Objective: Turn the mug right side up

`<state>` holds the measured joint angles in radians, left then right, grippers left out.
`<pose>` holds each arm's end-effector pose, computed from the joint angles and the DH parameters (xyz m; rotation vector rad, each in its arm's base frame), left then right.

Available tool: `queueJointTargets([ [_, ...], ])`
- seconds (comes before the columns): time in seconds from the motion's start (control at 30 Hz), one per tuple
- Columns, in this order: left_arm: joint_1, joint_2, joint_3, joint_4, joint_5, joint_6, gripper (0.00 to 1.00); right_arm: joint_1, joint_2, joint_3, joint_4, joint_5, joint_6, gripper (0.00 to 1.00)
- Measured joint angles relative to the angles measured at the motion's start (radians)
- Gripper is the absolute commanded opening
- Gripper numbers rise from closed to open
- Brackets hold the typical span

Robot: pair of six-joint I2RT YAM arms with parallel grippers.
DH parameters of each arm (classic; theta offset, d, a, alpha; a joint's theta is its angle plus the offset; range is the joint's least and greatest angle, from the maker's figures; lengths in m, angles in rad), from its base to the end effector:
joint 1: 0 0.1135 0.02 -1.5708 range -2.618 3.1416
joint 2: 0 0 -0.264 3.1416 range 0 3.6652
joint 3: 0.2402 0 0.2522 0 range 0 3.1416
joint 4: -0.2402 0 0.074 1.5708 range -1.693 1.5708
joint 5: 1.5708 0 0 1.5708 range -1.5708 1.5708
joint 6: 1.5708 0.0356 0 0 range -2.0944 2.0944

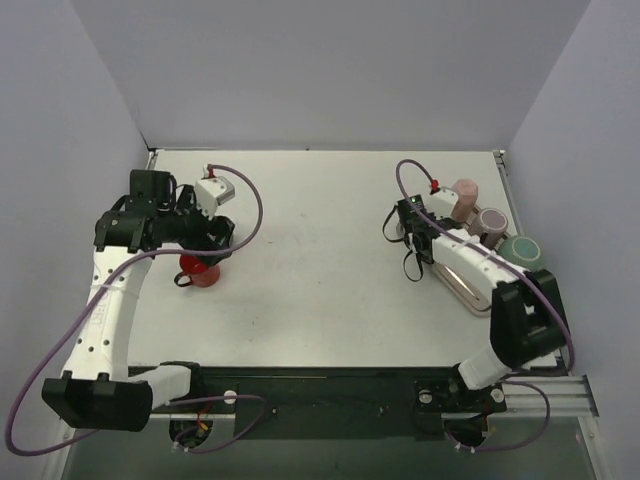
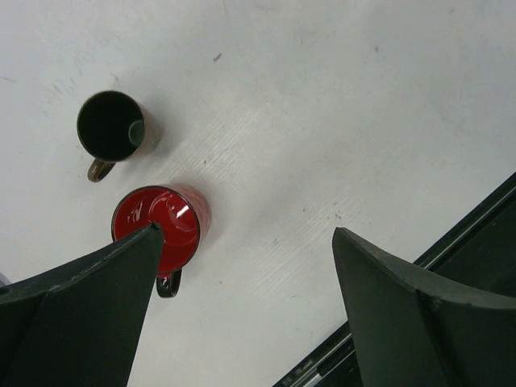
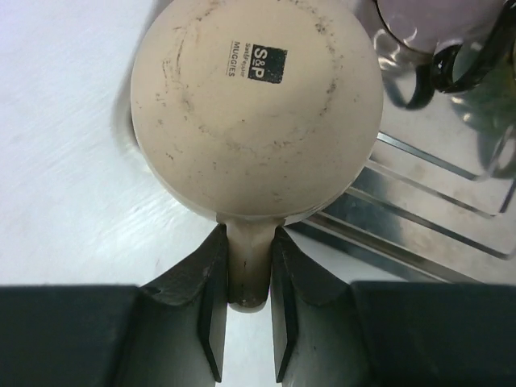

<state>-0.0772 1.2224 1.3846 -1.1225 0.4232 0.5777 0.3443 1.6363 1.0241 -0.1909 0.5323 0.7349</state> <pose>0.2212 -0.0318 0.3732 0.9388 2.2516 -0.3166 0.3308 0.0994 0.2099 0.6726 2.1368 -0.0587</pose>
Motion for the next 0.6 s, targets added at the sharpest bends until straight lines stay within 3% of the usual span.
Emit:
queueJointTargets([
  [0.13,0.002,-0.071,0.0,0.112,0.079,-0.126,0.97,0.108,-0.266,-0.053,0.008,-0.005,-0.1,0.0],
  [0.27,0.002,-0.117,0.0,0.249,0.247,-0.294,0.97,0.202,-0.478,-0.052,0.093,-0.057,-0.156,0.0],
  [0.37,0.003,-0.119,-0.008,0.387,0.403,-0.481,0.95,0.246,-0.564,-0.052,0.148,-0.122,-0.17,0.0],
  [0.6,0.001,-0.116,-0.179,0.929,0.667,-1.008,0.97,0.421,-0.632,-0.049,0.264,-0.293,-0.187,0.0],
])
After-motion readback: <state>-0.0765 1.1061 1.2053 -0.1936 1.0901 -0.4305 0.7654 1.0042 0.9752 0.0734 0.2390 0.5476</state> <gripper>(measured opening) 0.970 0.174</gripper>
